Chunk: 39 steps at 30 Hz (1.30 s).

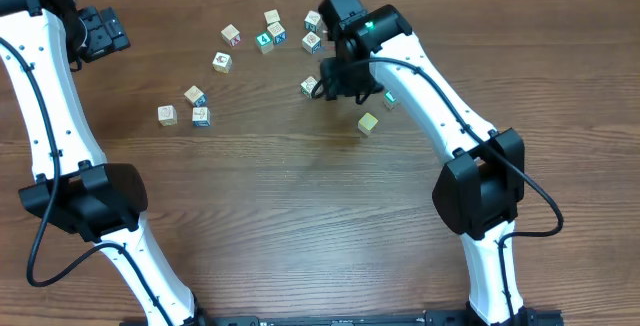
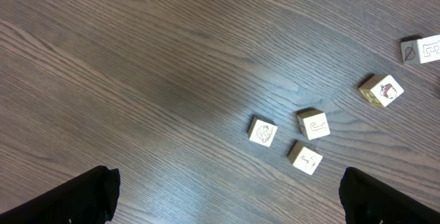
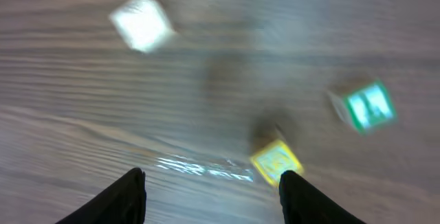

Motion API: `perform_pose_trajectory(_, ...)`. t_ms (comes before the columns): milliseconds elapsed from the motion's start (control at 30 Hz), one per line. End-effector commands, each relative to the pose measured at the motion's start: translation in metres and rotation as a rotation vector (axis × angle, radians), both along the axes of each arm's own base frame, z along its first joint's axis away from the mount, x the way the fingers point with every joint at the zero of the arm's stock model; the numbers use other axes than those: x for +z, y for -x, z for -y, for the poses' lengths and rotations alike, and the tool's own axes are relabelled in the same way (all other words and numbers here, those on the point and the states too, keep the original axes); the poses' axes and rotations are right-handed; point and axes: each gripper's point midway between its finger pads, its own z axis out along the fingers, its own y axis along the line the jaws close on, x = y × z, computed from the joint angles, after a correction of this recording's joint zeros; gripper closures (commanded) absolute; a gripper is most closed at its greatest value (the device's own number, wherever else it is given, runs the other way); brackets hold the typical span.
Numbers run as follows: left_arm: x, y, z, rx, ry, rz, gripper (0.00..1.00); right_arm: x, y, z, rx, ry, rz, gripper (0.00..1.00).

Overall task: Form a tower
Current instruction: 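Reach the right gripper down to the yellow S block, then close the right gripper on the yellow S block and lift it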

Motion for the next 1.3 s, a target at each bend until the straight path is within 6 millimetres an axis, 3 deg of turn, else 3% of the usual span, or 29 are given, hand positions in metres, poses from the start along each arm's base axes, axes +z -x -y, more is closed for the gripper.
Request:
perform_pose_trajectory(0, 0.007, -0.001, -0.001, 0.010, -0.011, 0.019, 0.00, -0.007, -0.003, 0.033, -0.126, 0.031, -0.048, 0.40)
perform_pose_trajectory(233, 0.007, -0.001, -0.001, 0.010, -0.012, 0.019, 0.00, -0.030, 0.017, 0.043, -0.074, 0.025, -0.161, 0.35)
perform_pose_trajectory(700, 0.007, -0.001, -0.001, 0.010, -0.011, 0.019, 0.01, -0.089, 0.026, 0.039, 0.169, 0.060, -0.147, 0.36)
perform_pose_trajectory(867, 0.007, -0.001, -0.001, 0.010, -0.011, 0.019, 0.00, -0.092, 0.026, 0.039, 0.197, 0.066, -0.142, 0.40)
perform_pose_trajectory(967, 0.007, -0.001, -0.001, 0.010, -0.011, 0.019, 0.00, -0.091, 0.020, 0.037, 0.196, 0.058, -0.118, 0.52)
perform_pose_trajectory(1267, 0.007, -0.001, -0.001, 0.010, -0.011, 0.019, 0.01, -0.091, 0.019, 0.036, 0.183, 0.055, -0.116, 0.67)
